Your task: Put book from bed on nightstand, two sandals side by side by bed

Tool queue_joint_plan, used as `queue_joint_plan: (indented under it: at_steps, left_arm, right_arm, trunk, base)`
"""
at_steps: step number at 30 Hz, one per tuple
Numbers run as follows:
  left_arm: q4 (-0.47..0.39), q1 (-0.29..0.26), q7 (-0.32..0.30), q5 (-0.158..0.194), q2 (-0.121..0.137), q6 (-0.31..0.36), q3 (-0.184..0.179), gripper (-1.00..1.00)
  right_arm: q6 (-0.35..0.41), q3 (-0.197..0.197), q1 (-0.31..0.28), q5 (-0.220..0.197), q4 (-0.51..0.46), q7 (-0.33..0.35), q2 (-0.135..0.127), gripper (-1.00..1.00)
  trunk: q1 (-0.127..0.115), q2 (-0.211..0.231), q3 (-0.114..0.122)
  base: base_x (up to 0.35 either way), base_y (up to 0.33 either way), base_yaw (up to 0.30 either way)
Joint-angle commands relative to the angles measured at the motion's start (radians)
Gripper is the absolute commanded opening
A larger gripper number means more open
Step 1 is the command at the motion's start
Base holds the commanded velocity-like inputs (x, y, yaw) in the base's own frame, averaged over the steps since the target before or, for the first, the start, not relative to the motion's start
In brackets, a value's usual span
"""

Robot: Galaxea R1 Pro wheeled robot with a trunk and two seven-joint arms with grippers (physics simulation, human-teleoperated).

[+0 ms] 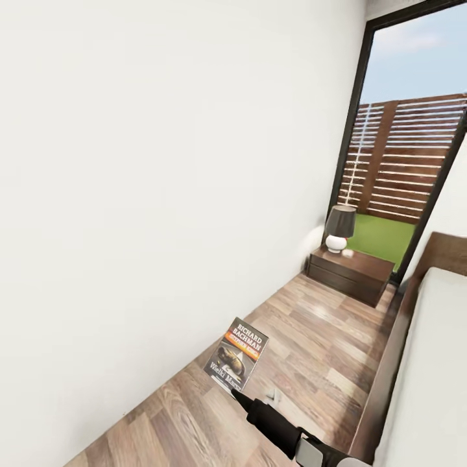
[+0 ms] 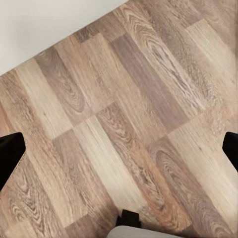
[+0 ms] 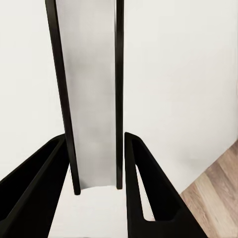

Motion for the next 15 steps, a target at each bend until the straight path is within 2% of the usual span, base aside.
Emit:
queue_joint_plan:
  at_steps: [1, 15]
  left_arm:
    - [-0.001, 0.000, 0.006, 0.006, 0.001, -0.002, -0.009, 1.00]
    - [-0.001, 0.000, 0.006, 0.006, 0.001, -0.002, -0.008, 1.00]
  right_arm:
    - [-0.010, -0.008, -0.001, 0.010, -0.001, 0.000, 0.001, -1.00]
    - [-0.010, -0.007, -0.001, 0.010, -0.001, 0.000, 0.001, -1.00]
  trunk:
    - [0.001, -0.002, -0.002]
    - [0.001, -0.002, -0.002]
  base:
    - [0.259, 0.240, -0.271]
    - [0.239, 0.255, -0.274]
